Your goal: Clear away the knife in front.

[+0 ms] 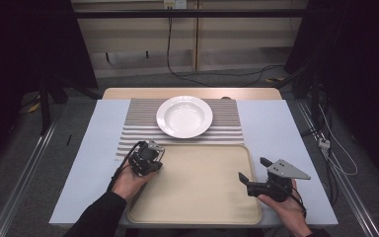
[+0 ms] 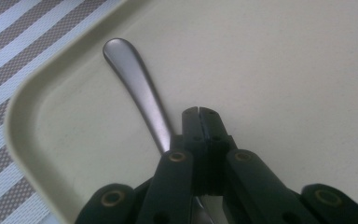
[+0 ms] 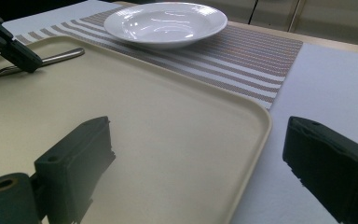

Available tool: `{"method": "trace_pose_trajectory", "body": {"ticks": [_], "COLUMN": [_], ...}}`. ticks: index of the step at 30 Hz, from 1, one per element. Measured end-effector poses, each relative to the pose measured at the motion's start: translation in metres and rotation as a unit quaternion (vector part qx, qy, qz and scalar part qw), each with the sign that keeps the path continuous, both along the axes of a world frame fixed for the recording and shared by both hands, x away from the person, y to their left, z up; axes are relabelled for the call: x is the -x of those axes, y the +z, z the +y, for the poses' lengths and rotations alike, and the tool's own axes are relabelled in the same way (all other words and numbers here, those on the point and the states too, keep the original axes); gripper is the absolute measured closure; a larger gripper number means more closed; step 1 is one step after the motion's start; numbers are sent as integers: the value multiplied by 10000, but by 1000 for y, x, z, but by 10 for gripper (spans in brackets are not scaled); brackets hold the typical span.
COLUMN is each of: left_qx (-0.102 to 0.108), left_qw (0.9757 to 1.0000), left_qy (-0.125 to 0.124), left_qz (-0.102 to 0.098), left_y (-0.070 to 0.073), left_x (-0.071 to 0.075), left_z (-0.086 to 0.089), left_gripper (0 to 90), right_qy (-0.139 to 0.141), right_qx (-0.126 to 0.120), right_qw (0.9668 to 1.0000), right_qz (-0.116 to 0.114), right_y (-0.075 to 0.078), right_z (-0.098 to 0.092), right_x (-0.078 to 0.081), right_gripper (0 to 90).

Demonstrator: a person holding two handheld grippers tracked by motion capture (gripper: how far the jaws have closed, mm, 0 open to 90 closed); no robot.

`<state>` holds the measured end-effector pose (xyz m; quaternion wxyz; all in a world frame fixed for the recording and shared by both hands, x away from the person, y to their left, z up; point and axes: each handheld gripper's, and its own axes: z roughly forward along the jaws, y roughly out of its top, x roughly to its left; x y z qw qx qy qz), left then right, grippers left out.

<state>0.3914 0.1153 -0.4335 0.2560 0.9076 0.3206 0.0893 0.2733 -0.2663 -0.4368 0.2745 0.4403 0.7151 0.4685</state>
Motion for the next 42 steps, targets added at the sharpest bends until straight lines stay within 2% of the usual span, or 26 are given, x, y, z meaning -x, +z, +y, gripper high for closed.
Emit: {"method": "trace_pose_trajectory", "body": {"ticks": [5,11,17,21,26,29,32,33,36,37,38,40,42], "left_qx": [-120,-166,99,5,196,275,404,514,658,729,724,753,866], "left_qw": [9999,9997,9997,9998,9995,9995,9991,9985,9971,9961,9956,9949,9934], "left_qy": [92,150,172,189,185,144,133,123,219,237,285,380,490], "left_qz": [-25,1,168,44,156,102,-32,-117,-314,-442,-514,-560,-578], "left_y": [1,2,1,1,0,-1,3,5,11,13,14,16,17], "left_x": [0,-1,-3,1,1,3,7,8,14,17,19,22,24], "left_z": [7,19,35,33,39,40,40,40,39,39,39,40,43], "left_gripper": [900,900,900,900,900,883,840,820,672,612,543,454,326], "right_qy": [9,5,7,2,8,25,38,40,26,32,31,26,19], "right_qx": [5,10,8,15,7,4,7,4,-2,-7,-7,-7,-7], "right_qw": [10000,10000,10000,10000,10000,10000,10000,10000,10000,10000,10000,10000,10000], "right_qz": [2,5,-6,7,-8,-10,-5,-6,2,0,3,3,0], "right_y": [0,0,0,0,1,1,0,0,0,0,0,0,0], "right_z": [1,1,1,1,0,1,2,2,2,1,1,1,1], "right_x": [0,-1,-1,0,1,0,0,0,-1,-1,-1,-1,-1], "right_gripper": [78,78,78,78,78,78,78,78,78,78,78,78,78]}}
